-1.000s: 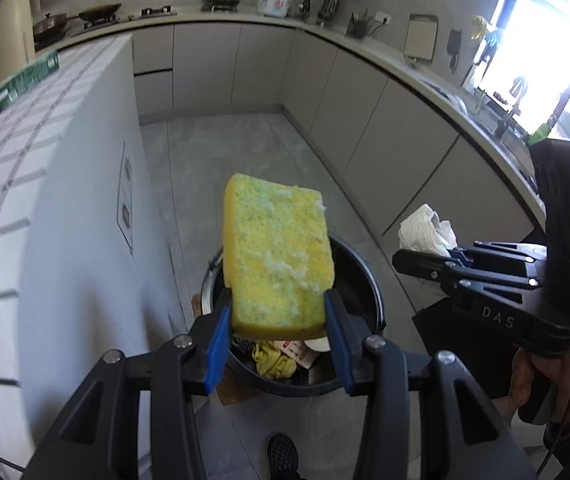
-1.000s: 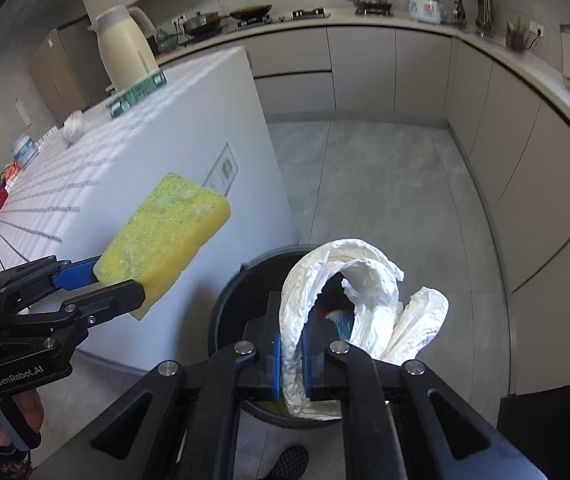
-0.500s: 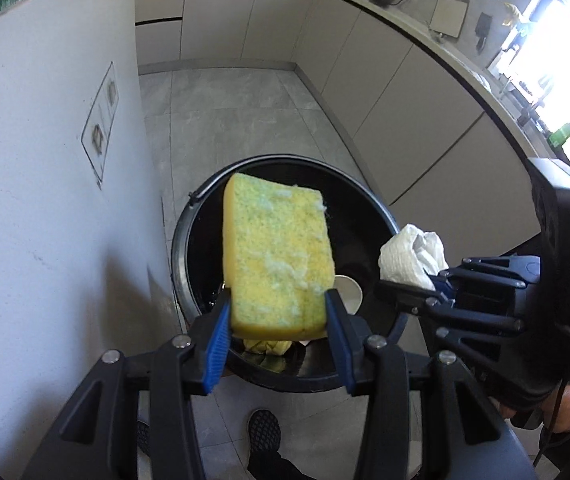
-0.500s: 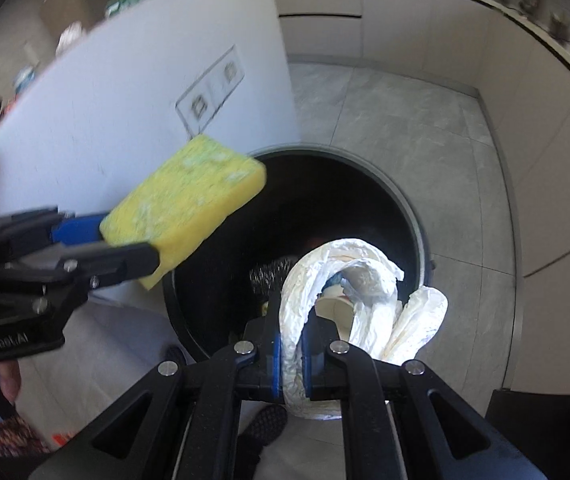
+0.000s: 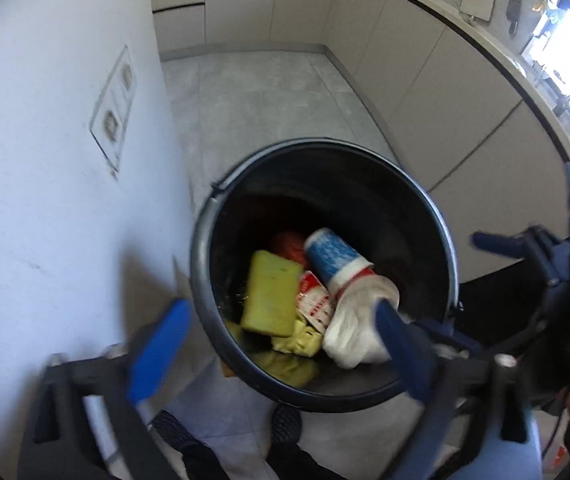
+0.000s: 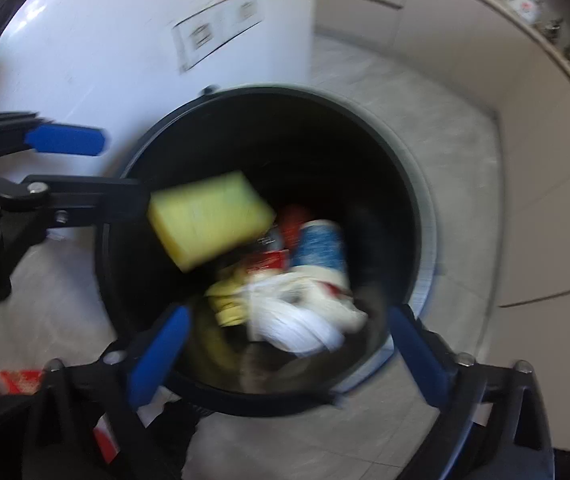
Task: Collect trash
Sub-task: 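Open both tools to drop the sponge and tissue into the bin, then move both tools back to the island toward the plastic bag and milk carton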
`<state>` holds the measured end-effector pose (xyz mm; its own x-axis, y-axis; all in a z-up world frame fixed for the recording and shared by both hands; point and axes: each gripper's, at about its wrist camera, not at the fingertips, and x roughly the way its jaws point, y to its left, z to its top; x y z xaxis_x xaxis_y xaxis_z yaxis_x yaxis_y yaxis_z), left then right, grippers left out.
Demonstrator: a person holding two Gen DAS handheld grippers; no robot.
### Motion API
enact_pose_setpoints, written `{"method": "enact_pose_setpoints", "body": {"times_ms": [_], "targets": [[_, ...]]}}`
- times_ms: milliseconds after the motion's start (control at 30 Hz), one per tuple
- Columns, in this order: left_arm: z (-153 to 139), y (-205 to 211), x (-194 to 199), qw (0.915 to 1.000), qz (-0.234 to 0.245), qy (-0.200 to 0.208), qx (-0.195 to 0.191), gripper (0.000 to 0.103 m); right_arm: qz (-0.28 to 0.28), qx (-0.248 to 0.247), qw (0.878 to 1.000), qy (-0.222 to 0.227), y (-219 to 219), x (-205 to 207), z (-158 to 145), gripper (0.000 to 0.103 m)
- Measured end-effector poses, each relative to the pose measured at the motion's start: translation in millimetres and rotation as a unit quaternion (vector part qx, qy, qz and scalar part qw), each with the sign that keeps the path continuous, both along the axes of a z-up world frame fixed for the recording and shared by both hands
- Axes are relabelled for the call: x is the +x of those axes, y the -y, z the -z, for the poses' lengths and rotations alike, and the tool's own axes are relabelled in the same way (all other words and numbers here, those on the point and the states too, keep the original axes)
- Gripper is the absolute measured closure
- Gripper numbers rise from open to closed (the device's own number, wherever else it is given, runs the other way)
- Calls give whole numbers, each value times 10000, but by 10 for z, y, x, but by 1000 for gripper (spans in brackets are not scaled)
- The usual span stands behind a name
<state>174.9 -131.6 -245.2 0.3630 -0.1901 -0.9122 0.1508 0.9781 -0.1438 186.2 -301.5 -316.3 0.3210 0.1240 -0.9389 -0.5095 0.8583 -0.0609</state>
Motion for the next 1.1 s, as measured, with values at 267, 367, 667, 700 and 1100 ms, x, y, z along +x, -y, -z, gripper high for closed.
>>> {"method": "enact_pose_setpoints", "body": {"times_ms": [267, 367, 667, 700, 1100], "targets": [[-95, 67, -24, 9998, 55, 171, 72, 1, 837, 16, 9964, 105, 414, 60, -141, 0], [-167, 67, -43, 9996, 99, 251, 66, 1, 1080, 101, 9940, 156, 486, 14, -254, 0], [-649, 44, -107, 9972, 180, 722, 69, 1, 1835, 534, 9803, 502, 686, -35, -769, 0], [-708, 28, -109, 9968, 179, 776, 32, 1, 1860, 579, 9794, 540, 683, -39, -825, 0], [-1152, -150, -138, 9935, 182, 1111, -197, 1, 2012, 739, 9737, 770, 507, -113, -1296, 0]]}}
